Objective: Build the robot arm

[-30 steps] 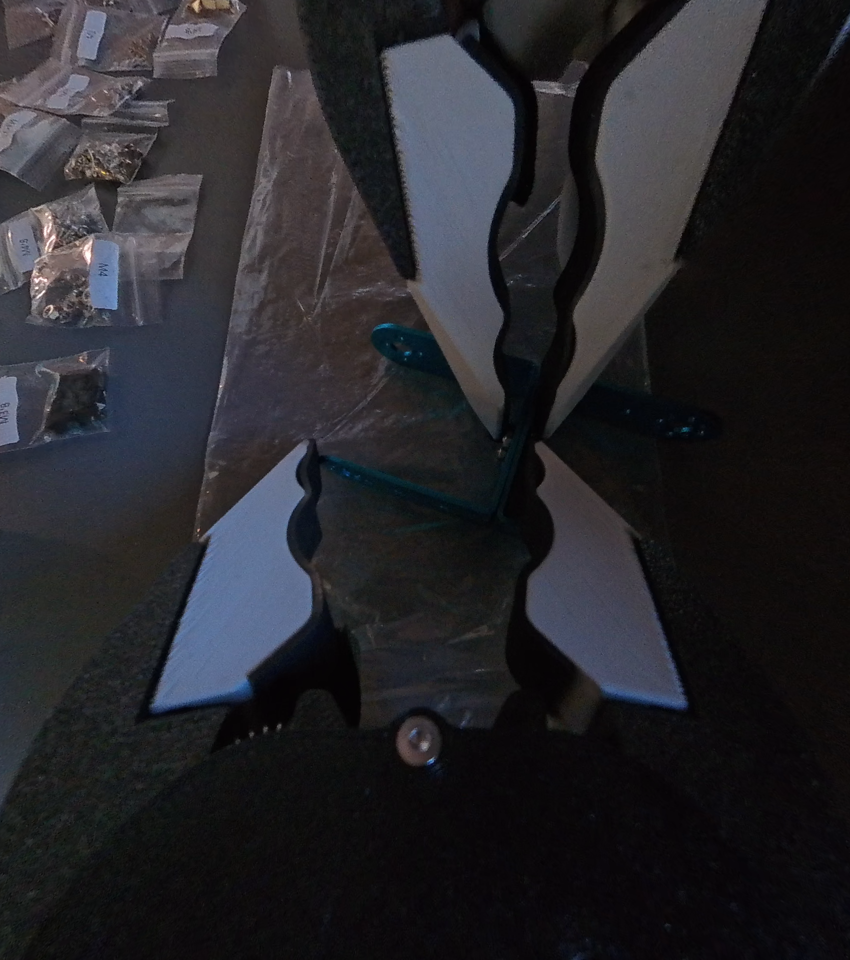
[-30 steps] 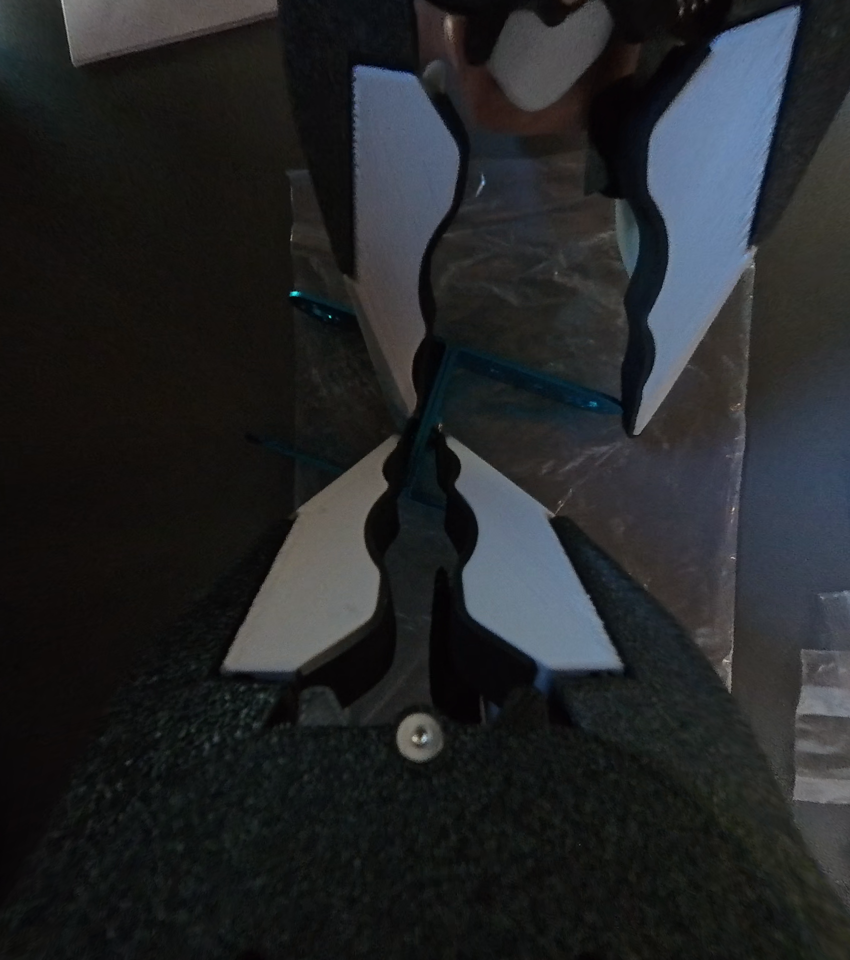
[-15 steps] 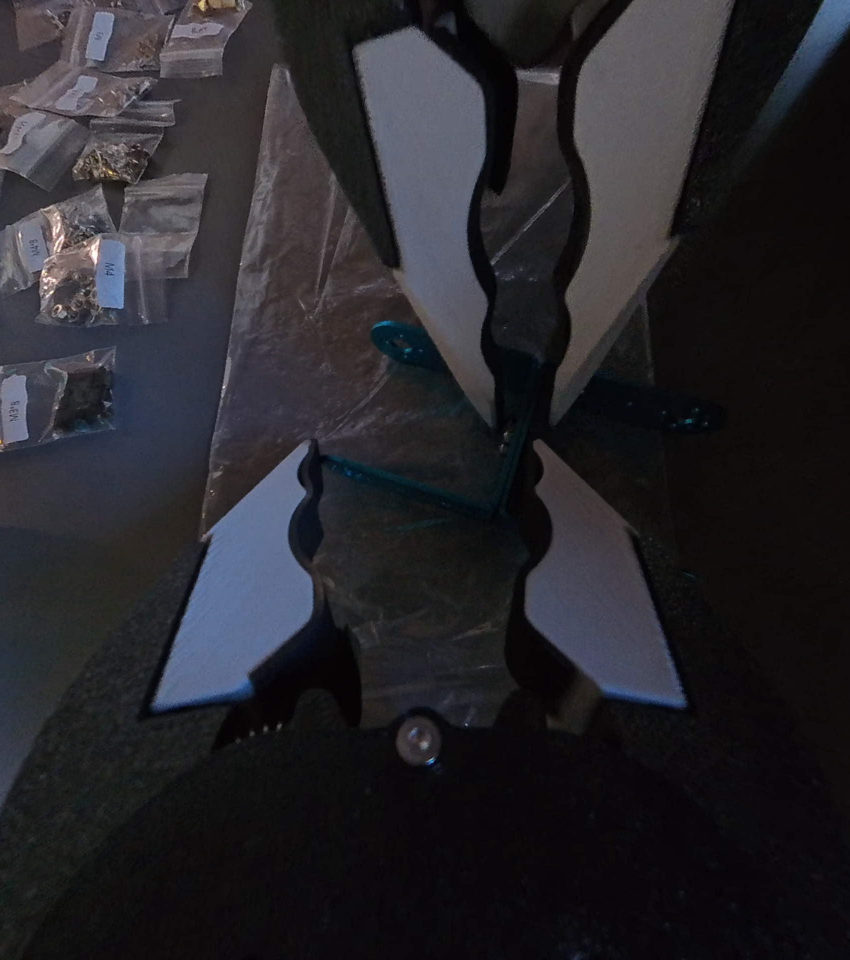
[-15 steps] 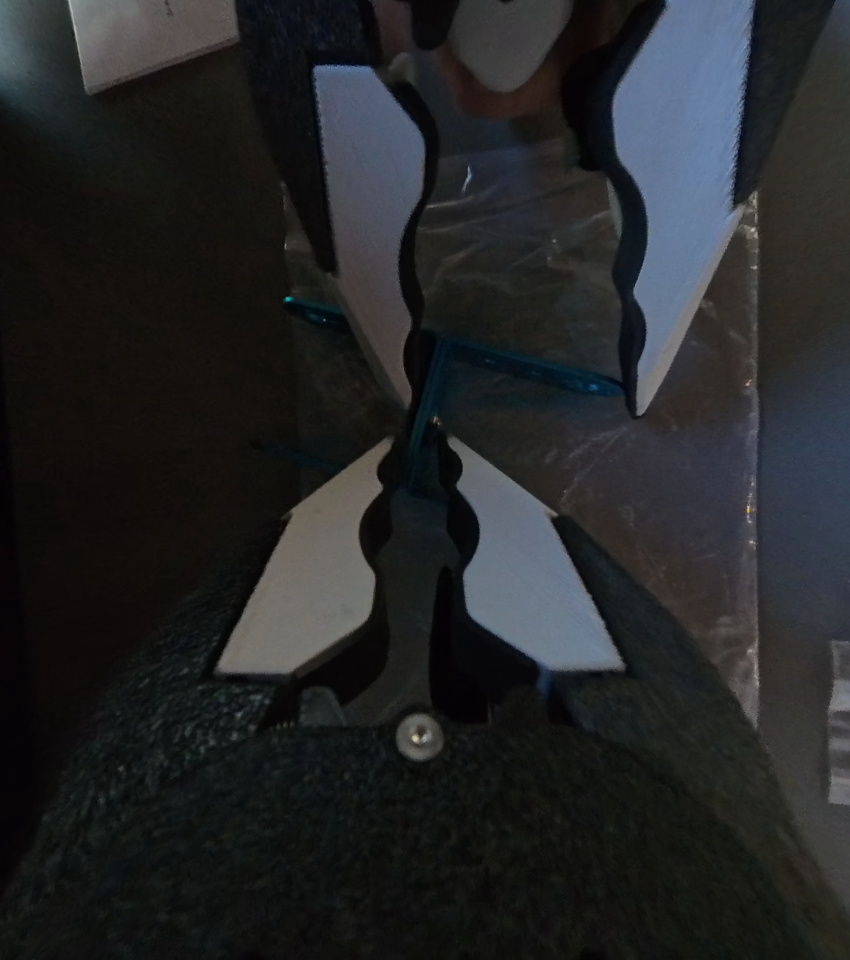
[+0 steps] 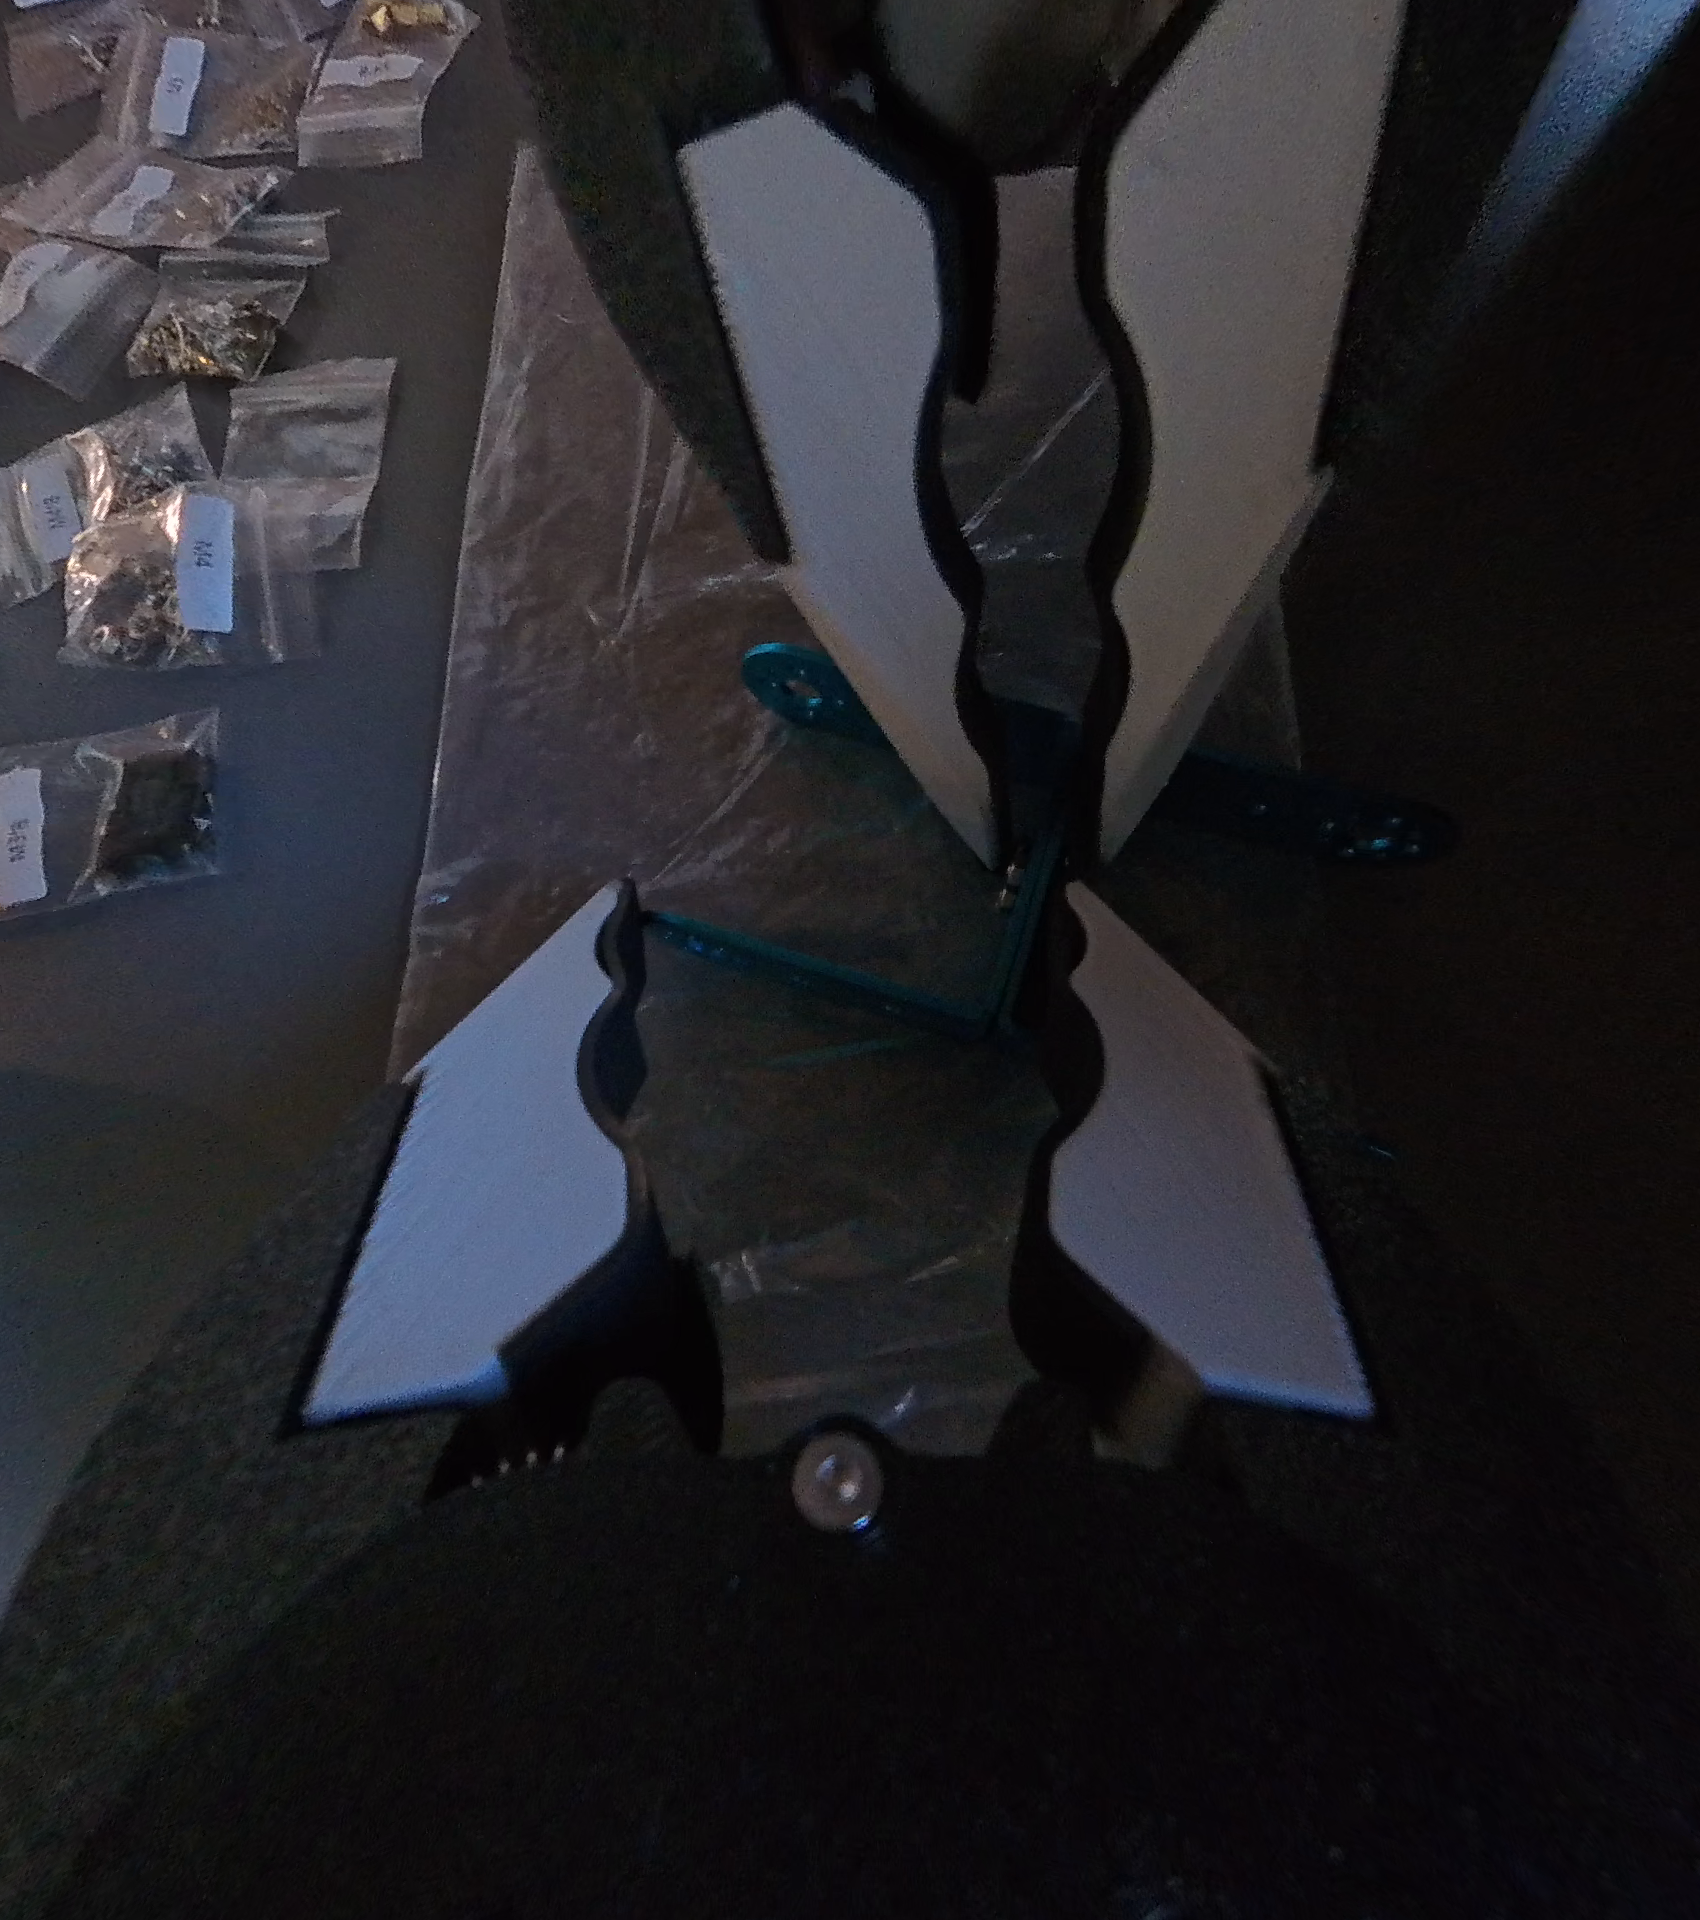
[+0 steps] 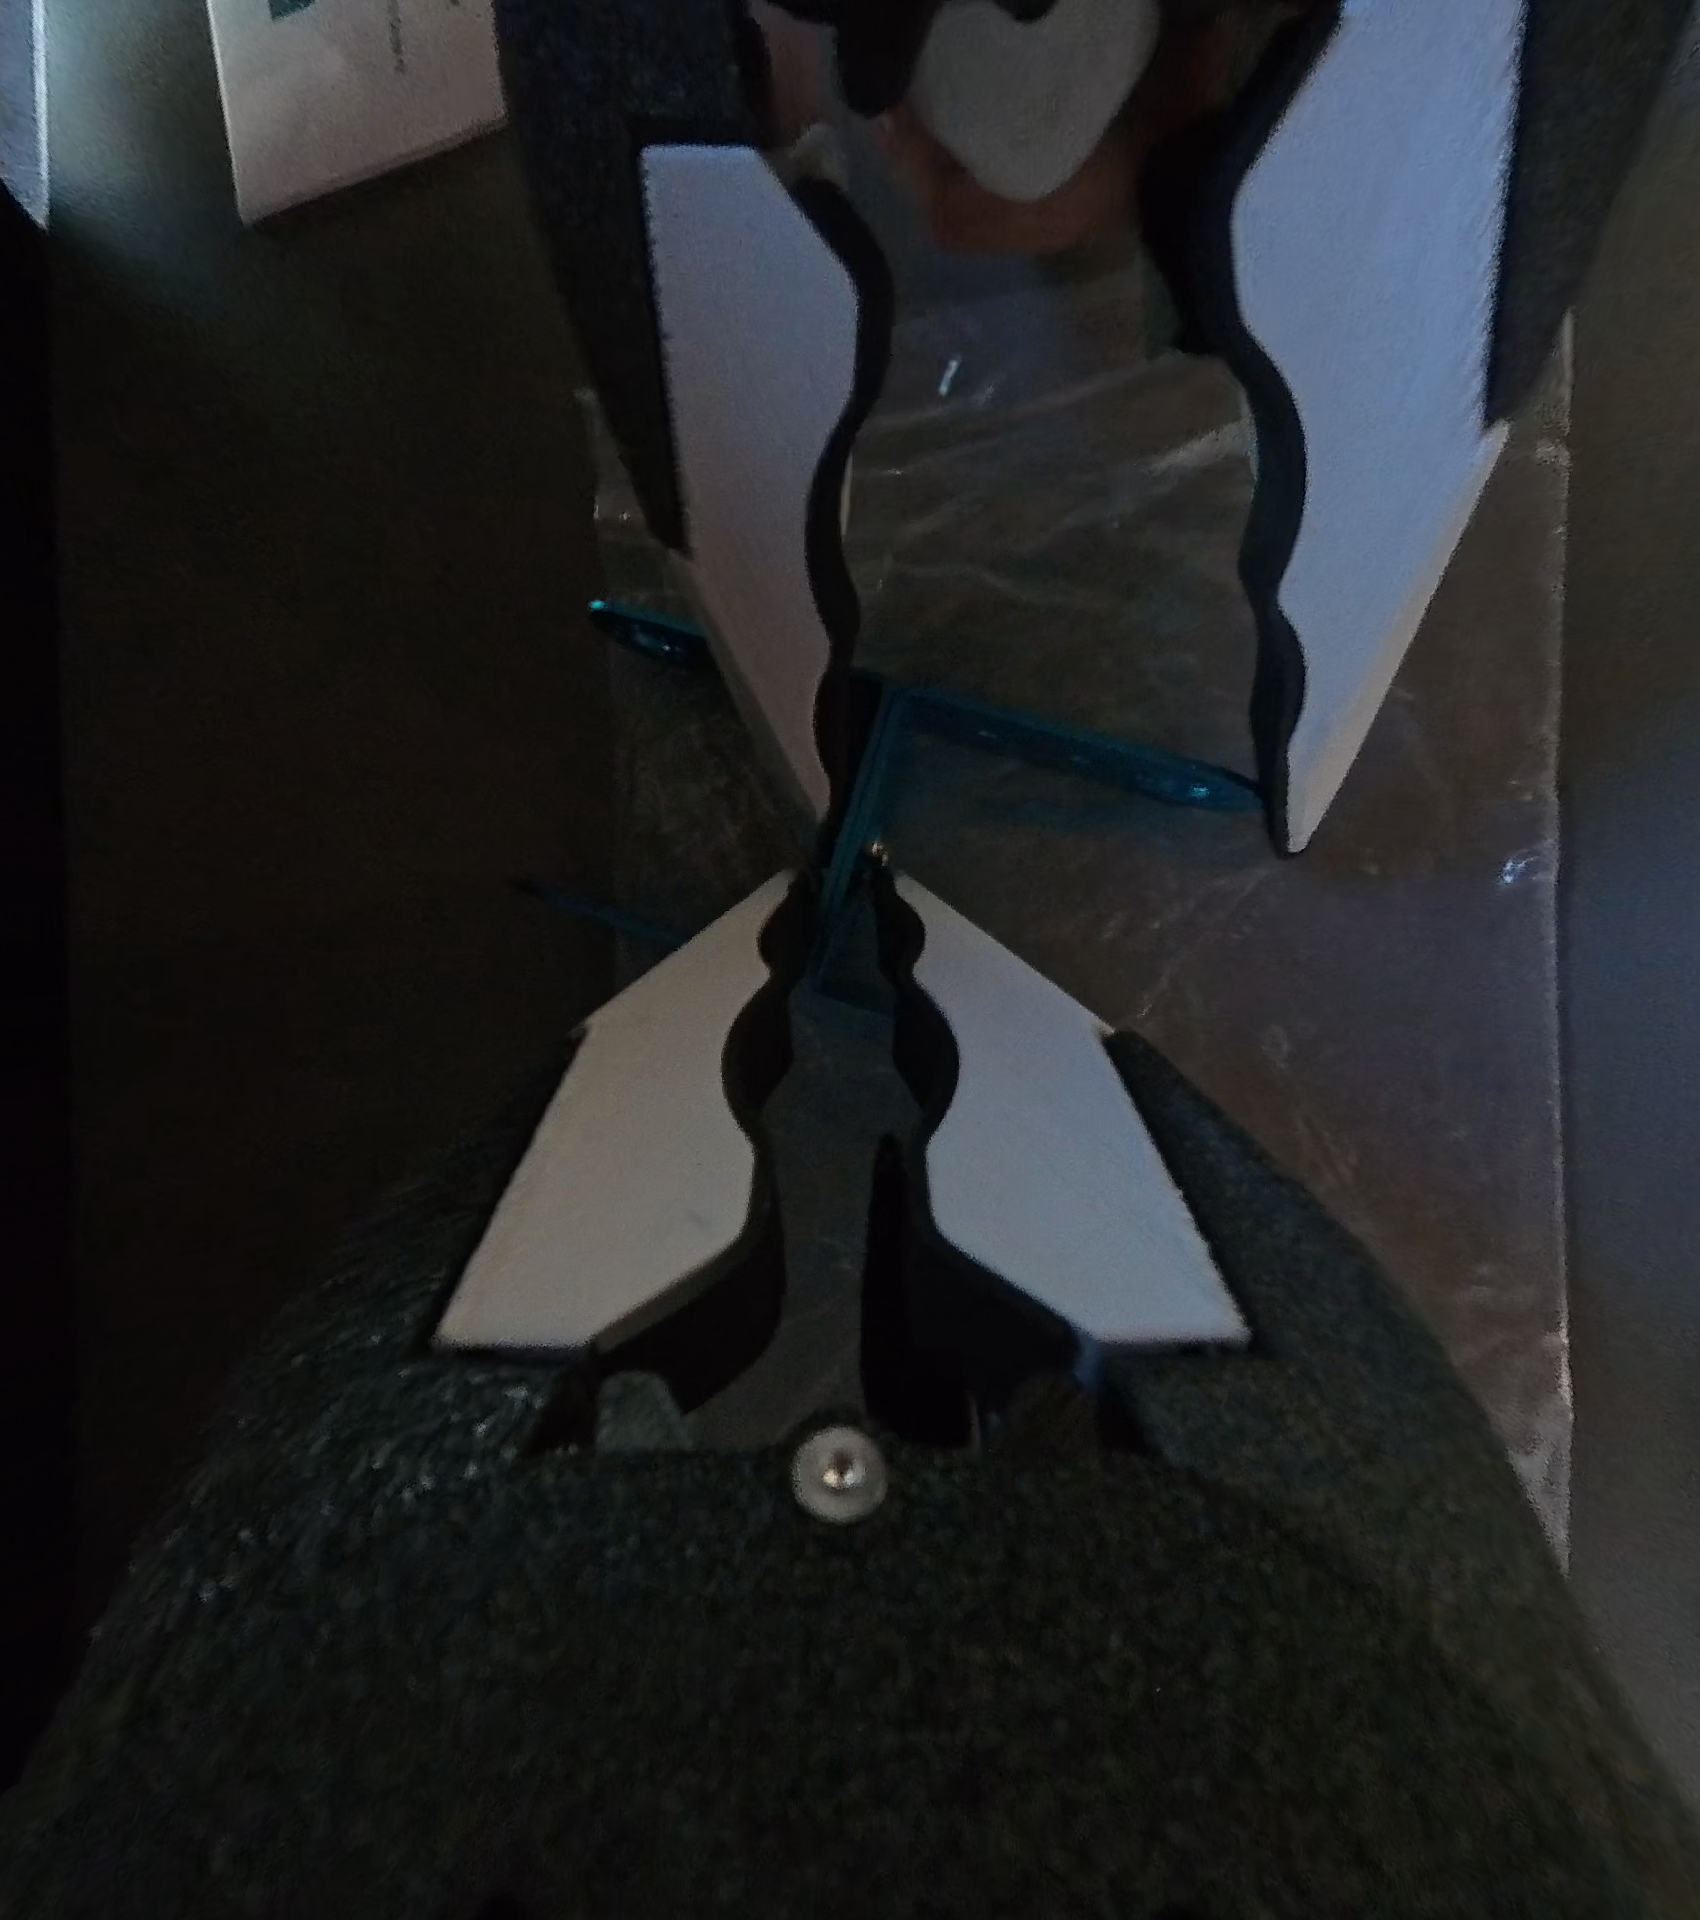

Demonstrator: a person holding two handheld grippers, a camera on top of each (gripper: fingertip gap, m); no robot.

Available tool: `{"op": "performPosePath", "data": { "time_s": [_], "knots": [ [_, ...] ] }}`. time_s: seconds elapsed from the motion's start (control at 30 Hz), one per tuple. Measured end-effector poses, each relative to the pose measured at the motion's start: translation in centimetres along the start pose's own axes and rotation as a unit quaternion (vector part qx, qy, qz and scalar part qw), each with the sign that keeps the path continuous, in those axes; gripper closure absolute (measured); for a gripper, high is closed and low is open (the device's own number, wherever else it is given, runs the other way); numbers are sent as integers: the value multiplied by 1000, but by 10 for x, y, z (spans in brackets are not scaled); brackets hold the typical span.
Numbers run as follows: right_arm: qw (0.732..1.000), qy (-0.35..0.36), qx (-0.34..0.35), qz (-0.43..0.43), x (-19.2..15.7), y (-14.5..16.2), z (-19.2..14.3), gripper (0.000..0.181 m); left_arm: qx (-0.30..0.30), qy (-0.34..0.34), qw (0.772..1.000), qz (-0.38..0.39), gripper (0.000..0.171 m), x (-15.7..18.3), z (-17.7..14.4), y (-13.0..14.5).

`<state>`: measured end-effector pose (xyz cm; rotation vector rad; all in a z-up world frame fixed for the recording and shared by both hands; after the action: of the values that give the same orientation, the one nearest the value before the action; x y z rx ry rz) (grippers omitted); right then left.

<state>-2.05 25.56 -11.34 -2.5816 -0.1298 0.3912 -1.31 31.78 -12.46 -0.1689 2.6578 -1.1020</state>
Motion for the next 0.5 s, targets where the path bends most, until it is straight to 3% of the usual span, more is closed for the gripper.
{"op": "performPosePath", "data": {
  "time_s": [0.1, 0.3, 0.43, 0.5],
  "knots": [
    [999, -39, 13, 10, -2, -3, -10, 163, 3, 5, 1000, 3, 95, 3, 0, -1],
    [1000, -5, 25, -11, 12, -5, -33, 158, 0, 4, 999, 33, 93, 9, -6, -4],
    [998, -35, 45, 28, 25, 3, -50, 163, 40, 25, 998, 31, 94, 11, -20, -16],
    [995, -58, 72, 47, 26, 11, -57, 164, 63, 55, 996, 25, 105, 16, -24, -20]
  ]
}}
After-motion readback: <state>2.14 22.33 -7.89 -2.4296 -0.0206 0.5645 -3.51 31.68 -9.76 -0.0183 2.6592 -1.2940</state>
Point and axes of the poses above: each gripper's, where its closed fingertips meet, z out along the fingers, y out of its underside, x = y × z across the jaws, the point moved 5 cm from there along -z, back along the fingers, and after that the axes turned 9 degrees about z, right-handed, at the moved point
